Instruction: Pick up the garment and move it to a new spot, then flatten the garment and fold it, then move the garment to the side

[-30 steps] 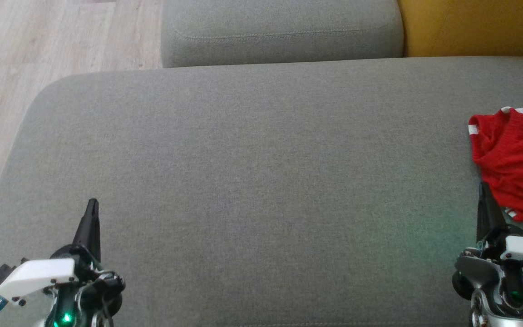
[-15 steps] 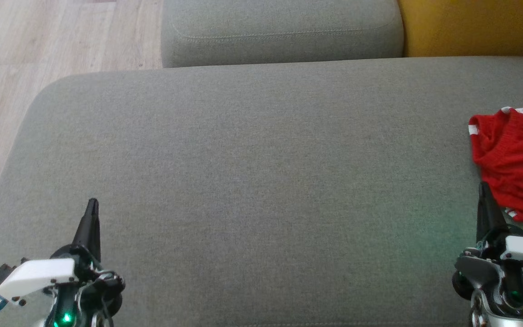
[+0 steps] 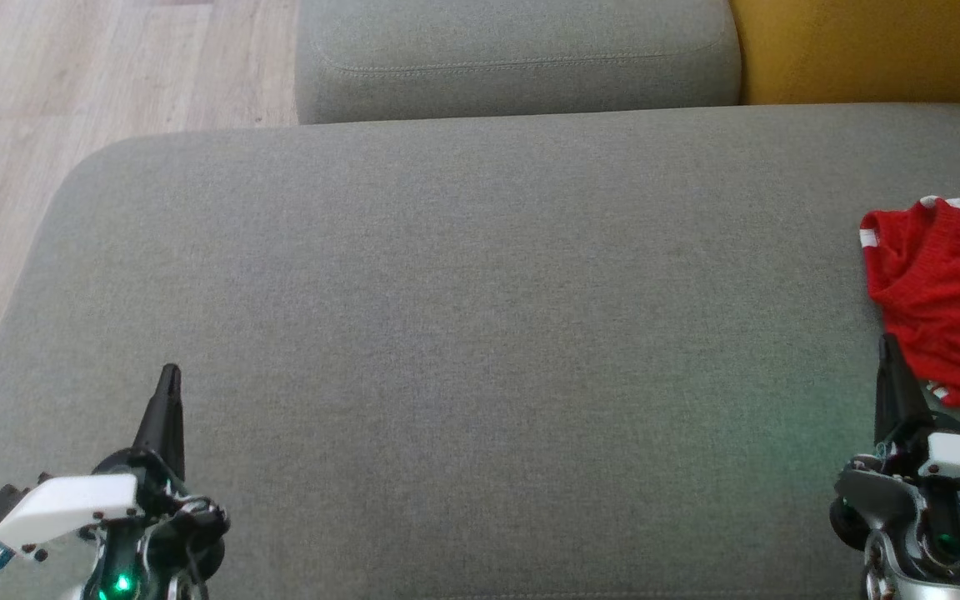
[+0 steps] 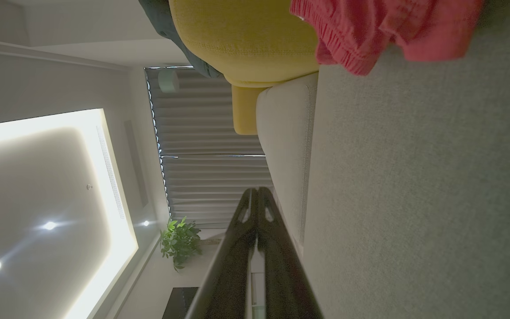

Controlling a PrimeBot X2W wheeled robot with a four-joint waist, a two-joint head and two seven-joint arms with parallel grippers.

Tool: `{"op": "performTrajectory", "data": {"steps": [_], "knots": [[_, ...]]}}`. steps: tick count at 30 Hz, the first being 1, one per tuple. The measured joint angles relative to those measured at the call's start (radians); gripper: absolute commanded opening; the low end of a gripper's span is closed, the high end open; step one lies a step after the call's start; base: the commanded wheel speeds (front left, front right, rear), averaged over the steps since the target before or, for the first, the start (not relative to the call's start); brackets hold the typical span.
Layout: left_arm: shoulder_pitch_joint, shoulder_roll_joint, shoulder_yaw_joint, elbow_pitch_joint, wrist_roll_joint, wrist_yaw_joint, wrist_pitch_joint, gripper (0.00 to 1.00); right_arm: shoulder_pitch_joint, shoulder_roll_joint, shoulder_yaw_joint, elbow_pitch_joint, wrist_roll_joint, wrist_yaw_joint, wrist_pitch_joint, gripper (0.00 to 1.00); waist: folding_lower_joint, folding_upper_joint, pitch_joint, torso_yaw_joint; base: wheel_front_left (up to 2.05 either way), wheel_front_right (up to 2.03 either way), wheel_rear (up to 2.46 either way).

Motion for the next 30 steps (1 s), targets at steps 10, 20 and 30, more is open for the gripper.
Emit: {"op": "performTrajectory", "data": {"steps": [10, 20, 30], "knots": [[0.000, 0.000, 0.000, 0.000, 0.000, 0.000, 0.000, 0.00, 0.000, 0.000, 0.000, 0.000, 0.000, 0.000, 0.000, 0.00, 0.0000, 0.0000, 0.000, 0.000, 0.00, 0.00, 0.00], [-0.001, 0.000, 0.000, 0.000, 0.000, 0.000, 0.000, 0.00, 0.000, 0.000, 0.000, 0.000, 0.000, 0.000, 0.000, 0.00, 0.0000, 0.0000, 0.000, 0.000, 0.00, 0.00, 0.00], [-0.001, 0.000, 0.000, 0.000, 0.000, 0.000, 0.000, 0.00, 0.000, 0.000, 0.000, 0.000, 0.000, 0.000, 0.000, 0.00, 0.0000, 0.0000, 0.000, 0.000, 0.00, 0.00, 0.00]]}}
